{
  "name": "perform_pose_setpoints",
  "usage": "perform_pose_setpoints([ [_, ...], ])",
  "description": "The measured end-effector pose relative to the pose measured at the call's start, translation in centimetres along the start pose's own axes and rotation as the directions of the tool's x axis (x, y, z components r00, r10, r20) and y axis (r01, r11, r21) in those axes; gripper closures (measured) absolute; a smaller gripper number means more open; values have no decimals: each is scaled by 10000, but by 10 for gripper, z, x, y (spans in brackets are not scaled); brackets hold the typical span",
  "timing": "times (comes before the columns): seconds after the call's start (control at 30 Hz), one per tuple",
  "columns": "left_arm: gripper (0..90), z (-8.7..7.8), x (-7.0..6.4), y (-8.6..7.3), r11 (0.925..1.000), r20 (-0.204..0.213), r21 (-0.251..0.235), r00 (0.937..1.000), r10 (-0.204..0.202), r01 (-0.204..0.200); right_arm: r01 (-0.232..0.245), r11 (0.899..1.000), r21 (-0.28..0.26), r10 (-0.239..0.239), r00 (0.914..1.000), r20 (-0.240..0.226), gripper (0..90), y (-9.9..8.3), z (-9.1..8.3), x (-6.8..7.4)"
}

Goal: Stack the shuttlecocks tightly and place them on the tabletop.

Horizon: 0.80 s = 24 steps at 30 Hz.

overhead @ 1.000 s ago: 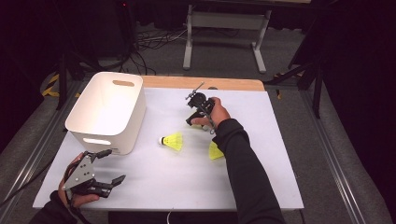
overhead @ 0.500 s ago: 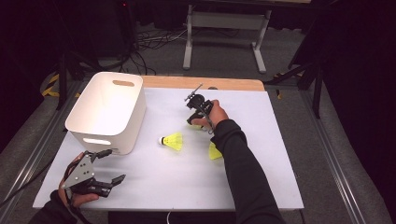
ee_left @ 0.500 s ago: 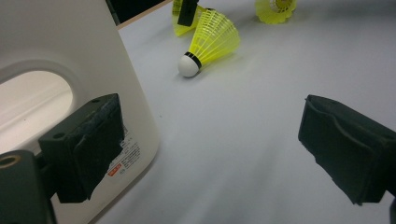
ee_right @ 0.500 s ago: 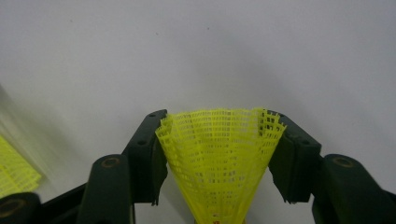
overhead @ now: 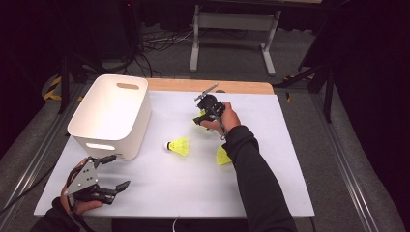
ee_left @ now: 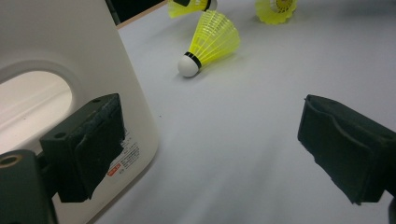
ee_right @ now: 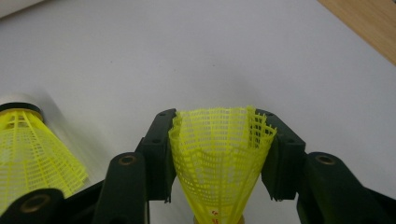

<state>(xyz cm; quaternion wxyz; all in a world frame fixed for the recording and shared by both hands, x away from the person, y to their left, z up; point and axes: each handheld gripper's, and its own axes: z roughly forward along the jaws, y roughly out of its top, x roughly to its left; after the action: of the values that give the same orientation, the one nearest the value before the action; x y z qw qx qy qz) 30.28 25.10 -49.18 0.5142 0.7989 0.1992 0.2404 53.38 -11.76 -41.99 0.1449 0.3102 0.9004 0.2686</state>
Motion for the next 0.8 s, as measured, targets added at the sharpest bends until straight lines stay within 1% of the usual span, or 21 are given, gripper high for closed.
perform_pose_setpoints([
  [0.1,82,0,0,0,10000,-31,41,10000,3,-3,58,10000,-30,-58,10000,-23,536,-2,-2,1],
  [0.13,82,0,0,0,10000,-31,34,10000,-15,15,100,9999,-43,-100,9999,79,534,-4,-3,2],
  [0.17,82,0,0,0,10000,-58,38,10000,-18,19,100,9999,-43,-100,9999,79,534,-4,-3,2],
  [0.2,82,0,1,0,10000,-55,35,10000,-52,53,61,9998,-192,-62,10000,-33,532,-5,-5,2],
  [0.23,82,0,1,0,10000,-70,57,10000,-43,44,-12,9997,-253,11,10000,-6,531,-6,-6,2],
  [0.33,82,0,0,0,10000,-58,79,10000,-12,12,-36,9994,-350,35,10000,-43,523,-7,-8,3],
  [0.5,84,1,0,0,9999,-86,120,10000,10,-9,58,9990,-447,-61,10000,-56,506,-8,-11,4],
  [0.53,84,1,0,0,9999,-103,120,9999,11,-10,37,9987,-514,-46,9999,-165,502,-8,-12,4],
  [0.6,86,1,0,0,9999,-211,155,9998,-6,10,-13,9978,-664,0,9998,-192,490,-8,-13,5],
  [0.63,89,1,0,0,9999,-245,168,9997,-5,9,-15,9969,-791,-9,9996,-300,475,-9,-14,6],
  [0.7,90,0,0,0,9999,-260,139,9997,-11,15,-24,9968,-805,-1,9995,-307,477,-10,-15,6],
  [0.73,89,0,0,0,9999,-265,143,9996,-10,14,53,9964,-850,-88,9991,-406,469,-11,-14,7],
  [0.8,89,0,0,0,9999,-260,143,9997,-29,33,5,9959,-905,-42,9992,-405,460,-13,-14,7],
])
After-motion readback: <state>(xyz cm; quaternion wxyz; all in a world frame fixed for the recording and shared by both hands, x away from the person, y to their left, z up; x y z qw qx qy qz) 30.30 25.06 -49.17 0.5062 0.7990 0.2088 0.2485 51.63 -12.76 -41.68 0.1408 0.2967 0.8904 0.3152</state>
